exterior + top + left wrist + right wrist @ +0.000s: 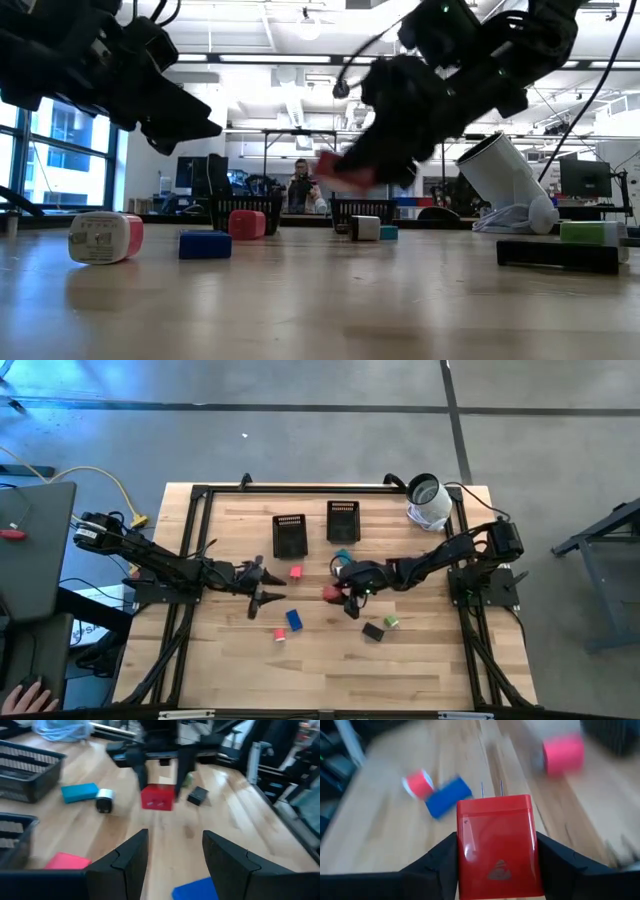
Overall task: Pick & Place Office items
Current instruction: Put the red charger adapter into the left black bin
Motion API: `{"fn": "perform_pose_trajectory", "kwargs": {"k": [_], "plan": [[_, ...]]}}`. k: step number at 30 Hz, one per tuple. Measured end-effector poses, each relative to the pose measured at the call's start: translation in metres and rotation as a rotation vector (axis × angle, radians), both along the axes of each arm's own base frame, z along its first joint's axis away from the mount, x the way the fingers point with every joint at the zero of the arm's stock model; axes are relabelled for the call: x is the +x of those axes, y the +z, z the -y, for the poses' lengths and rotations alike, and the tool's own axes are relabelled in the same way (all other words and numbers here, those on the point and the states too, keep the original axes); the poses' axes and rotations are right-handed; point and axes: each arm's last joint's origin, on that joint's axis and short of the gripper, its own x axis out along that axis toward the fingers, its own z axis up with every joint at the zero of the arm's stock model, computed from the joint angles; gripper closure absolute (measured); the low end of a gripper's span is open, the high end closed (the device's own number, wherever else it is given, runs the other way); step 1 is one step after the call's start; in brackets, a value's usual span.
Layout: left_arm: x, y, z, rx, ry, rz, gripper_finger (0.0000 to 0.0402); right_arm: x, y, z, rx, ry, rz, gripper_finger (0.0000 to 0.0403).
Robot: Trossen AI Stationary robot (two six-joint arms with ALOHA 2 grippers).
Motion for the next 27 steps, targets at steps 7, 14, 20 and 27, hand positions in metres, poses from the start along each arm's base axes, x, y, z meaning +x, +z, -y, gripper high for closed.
{"fn": "perform_pose_trajectory", "kwargs": {"k": [7, 14, 20, 27], "plan": [[0.002, 0.003, -0.009, -0.001, 0.066, 0.033, 0.0220, 0.014, 0.021, 0.006, -0.034, -0.003, 0.139, 0.0207], [0.011, 0.005, -0.013, 0.020, 0.057, 0.130, 0.0220, 0.031, 0.047, 0.008, -0.113, 0.020, 0.229, 0.0207], [0.019, 0.000, -0.018, 0.011, 0.084, 0.208, 0.0220, 0.036, 0.056, 0.012, -0.149, 0.015, 0.272, 0.0207], [0.025, -0.006, -0.019, 0.003, 0.094, 0.259, 0.0220, 0.037, 0.059, 0.015, -0.154, 0.005, 0.300, 0.0207]]}}
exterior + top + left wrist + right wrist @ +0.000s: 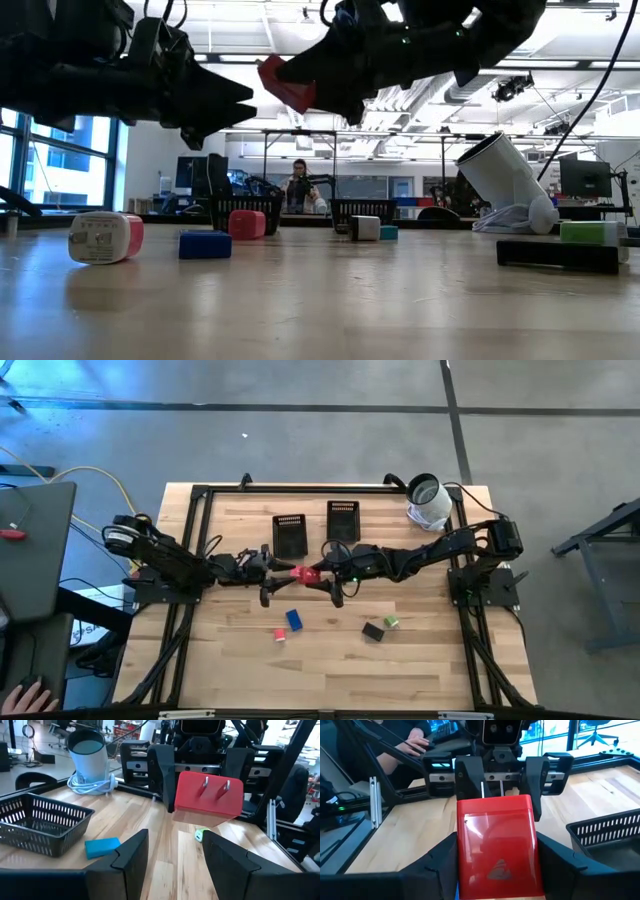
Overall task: Pick & Place Office items
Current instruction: Put the red charger adapter into the left black bin
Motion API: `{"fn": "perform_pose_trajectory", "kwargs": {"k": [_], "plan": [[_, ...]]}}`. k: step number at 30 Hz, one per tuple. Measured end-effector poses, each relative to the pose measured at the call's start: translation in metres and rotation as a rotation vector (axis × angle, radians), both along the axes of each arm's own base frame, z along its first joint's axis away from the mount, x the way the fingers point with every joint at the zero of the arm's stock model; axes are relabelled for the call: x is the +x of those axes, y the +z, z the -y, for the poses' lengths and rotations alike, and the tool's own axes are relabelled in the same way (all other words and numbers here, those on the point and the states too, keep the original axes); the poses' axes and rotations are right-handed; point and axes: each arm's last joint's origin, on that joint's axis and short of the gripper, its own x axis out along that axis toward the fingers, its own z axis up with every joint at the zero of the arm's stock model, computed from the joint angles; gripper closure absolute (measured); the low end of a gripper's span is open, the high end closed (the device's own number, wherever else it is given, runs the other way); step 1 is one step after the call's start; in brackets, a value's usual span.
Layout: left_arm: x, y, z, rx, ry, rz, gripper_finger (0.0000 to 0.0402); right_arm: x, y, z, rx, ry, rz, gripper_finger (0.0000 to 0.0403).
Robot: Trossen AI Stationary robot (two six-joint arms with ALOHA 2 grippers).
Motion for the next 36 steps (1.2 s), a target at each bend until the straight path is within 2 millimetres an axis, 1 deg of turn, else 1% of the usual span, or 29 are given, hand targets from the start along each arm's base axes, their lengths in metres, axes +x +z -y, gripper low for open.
{"fn": "perform_pose_trajectory", "kwargs": {"k": [5, 9, 15, 20, 29, 36], "plan": [[0.000, 0.001, 0.000, 0.002, 0.000, 0.019, 0.0220, 0.000, 0.000, 0.000, 0.000, -0.004, 0.002, 0.0207], [0.003, 0.008, 0.000, 0.028, 0.004, 0.065, 0.0220, 0.001, 0.003, 0.000, 0.000, -0.004, 0.030, 0.0207], [0.009, 0.014, 0.001, 0.054, 0.005, 0.086, 0.0220, 0.001, 0.005, 0.000, -0.005, 0.008, 0.054, 0.0207], [0.012, 0.017, 0.003, 0.061, -0.039, 0.097, 0.0220, 0.001, 0.006, 0.003, -0.010, 0.008, 0.063, 0.0207], [0.013, 0.019, 0.011, 0.096, -0.071, 0.108, 0.0220, 0.001, 0.006, 0.011, -0.004, -0.019, 0.051, 0.0207], [0.012, 0.022, 0.016, 0.124, -0.093, 0.132, 0.0220, 0.001, 0.006, 0.012, -0.003, -0.023, 0.052, 0.0207]]}}
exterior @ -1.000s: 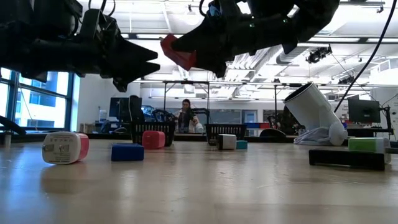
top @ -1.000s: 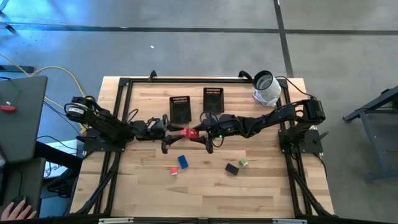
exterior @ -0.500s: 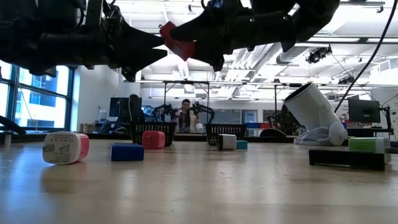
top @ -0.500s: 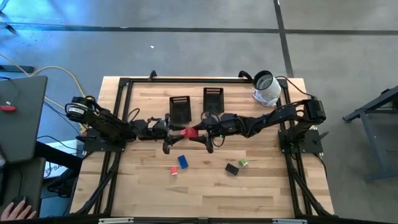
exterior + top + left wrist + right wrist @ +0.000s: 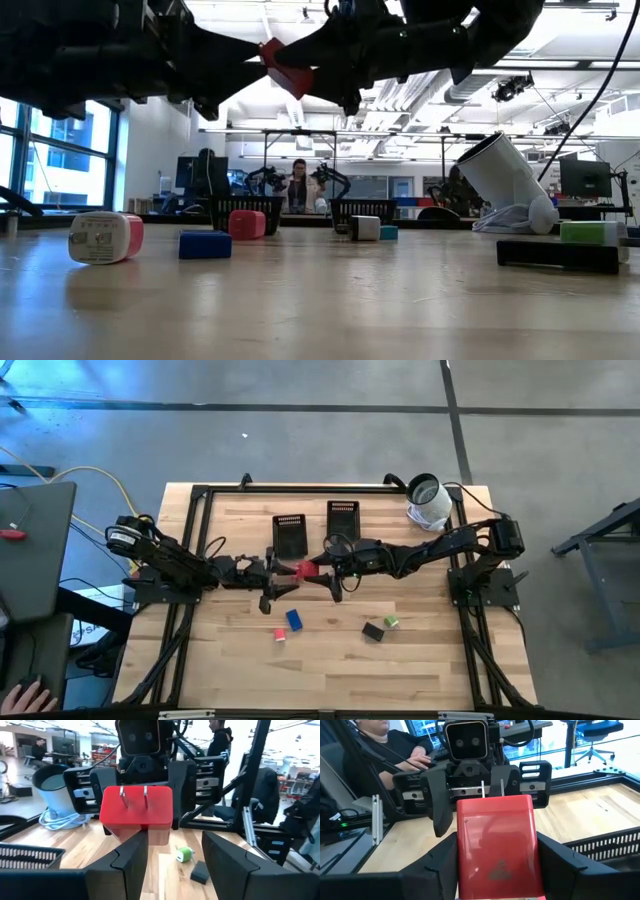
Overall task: Pick & Place Office items
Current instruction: Put the red charger adapter into the left black bin
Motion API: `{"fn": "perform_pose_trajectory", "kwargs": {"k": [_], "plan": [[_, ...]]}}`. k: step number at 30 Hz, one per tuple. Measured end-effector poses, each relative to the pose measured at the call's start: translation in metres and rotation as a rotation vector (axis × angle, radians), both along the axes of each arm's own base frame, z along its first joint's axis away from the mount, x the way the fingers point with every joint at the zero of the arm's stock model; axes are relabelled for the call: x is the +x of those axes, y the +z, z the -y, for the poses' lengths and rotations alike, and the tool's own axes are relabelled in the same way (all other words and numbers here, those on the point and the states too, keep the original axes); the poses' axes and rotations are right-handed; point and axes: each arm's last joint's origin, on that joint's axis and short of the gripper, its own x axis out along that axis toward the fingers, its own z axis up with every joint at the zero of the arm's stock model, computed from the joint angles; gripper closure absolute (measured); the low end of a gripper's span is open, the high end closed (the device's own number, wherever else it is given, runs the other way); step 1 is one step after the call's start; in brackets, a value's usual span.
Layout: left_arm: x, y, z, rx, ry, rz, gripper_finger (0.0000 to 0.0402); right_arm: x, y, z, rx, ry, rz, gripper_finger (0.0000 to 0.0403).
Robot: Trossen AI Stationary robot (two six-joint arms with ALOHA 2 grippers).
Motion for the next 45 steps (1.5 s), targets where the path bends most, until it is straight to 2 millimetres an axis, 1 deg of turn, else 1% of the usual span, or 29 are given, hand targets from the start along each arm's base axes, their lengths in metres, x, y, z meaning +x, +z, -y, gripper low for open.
{"fn": "perform_pose_trajectory", "kwargs": {"k": [4, 11, 14, 18, 22, 25, 39, 42, 45], "plan": [[0.002, 0.001, -0.001, 0.000, 0.004, 0.000, 0.0203, 0.000, 0.000, 0.000, 0.003, 0.014, 0.000, 0.0207], [0.005, 0.003, -0.007, -0.023, 0.047, -0.001, 0.0137, 0.000, 0.000, 0.000, 0.001, 0.003, 0.004, 0.0207], [0.006, 0.004, -0.009, -0.027, 0.086, 0.003, 0.0124, 0.000, 0.001, 0.001, 0.000, -0.002, 0.014, 0.0207], [0.008, 0.007, -0.012, -0.033, 0.115, 0.015, 0.0121, 0.000, 0.003, 0.000, 0.000, 0.001, 0.037, 0.0207], [0.009, 0.008, -0.017, -0.040, 0.150, 0.020, 0.0121, 0.001, 0.005, -0.007, -0.002, 0.023, 0.060, 0.0207], [0.010, 0.009, -0.018, -0.037, 0.141, 0.026, 0.0121, 0.001, 0.005, -0.011, 0.004, 0.055, 0.055, 0.0207], [0.013, 0.013, -0.018, -0.042, 0.142, 0.040, 0.0121, 0.001, 0.003, -0.013, 0.005, 0.060, 0.042, 0.0207], [0.014, 0.011, -0.018, -0.041, 0.127, 0.023, 0.0129, 0.001, 0.002, -0.013, 0.004, 0.061, 0.040, 0.0207], [0.014, 0.009, -0.018, -0.056, 0.117, -0.001, 0.0154, 0.000, 0.002, -0.013, 0.004, 0.059, 0.034, 0.0207]]}}
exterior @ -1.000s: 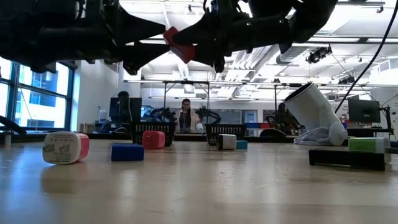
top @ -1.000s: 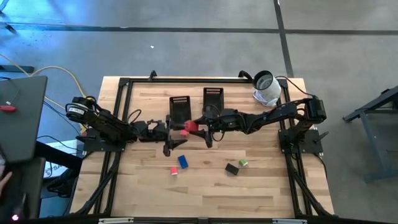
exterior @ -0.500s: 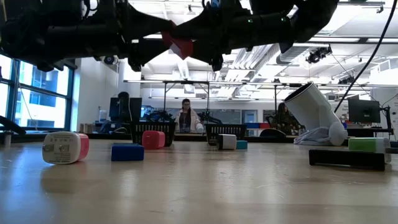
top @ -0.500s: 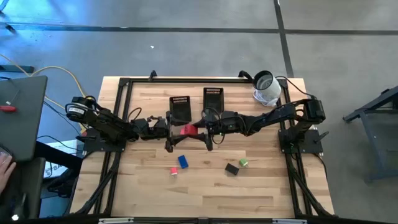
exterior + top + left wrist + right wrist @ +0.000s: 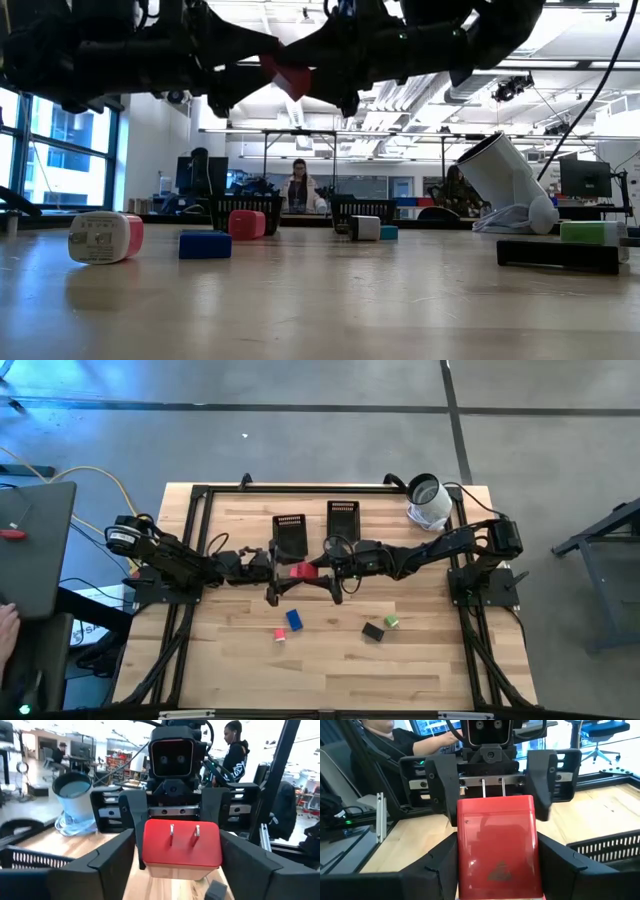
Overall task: Pick & Place Office items
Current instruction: Put the red charger adapter into the left black bin
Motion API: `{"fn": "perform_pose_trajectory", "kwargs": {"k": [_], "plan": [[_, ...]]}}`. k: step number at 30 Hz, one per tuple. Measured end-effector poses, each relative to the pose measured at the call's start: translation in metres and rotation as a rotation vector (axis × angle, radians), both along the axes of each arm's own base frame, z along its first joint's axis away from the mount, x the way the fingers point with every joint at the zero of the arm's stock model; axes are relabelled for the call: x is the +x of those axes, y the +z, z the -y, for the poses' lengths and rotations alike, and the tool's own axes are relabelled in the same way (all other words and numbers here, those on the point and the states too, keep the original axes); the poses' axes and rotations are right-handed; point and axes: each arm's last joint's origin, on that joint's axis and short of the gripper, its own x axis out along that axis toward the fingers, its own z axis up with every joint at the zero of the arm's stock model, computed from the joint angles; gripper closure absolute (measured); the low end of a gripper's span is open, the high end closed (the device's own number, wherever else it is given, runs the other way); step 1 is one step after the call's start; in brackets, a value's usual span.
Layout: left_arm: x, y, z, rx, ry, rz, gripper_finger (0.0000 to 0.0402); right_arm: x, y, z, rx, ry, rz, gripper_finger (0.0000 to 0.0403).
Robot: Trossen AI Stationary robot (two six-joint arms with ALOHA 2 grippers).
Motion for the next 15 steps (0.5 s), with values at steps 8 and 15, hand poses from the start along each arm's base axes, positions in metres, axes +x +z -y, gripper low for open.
{"fn": "perform_pose_trajectory", "kwargs": {"k": [8, 15], "plan": [[0.0011, 0.0001, 0.0006, 0.010, -0.021, -0.007, 0.0203, -0.0001, -0.0004, 0.0000, 0.001, -0.001, -0.002, 0.0207], [0.0012, -0.0001, 0.0008, 0.010, -0.025, -0.009, 0.0203, -0.0001, 0.0001, 0.0001, 0.000, -0.003, 0.002, 0.0207]]}}
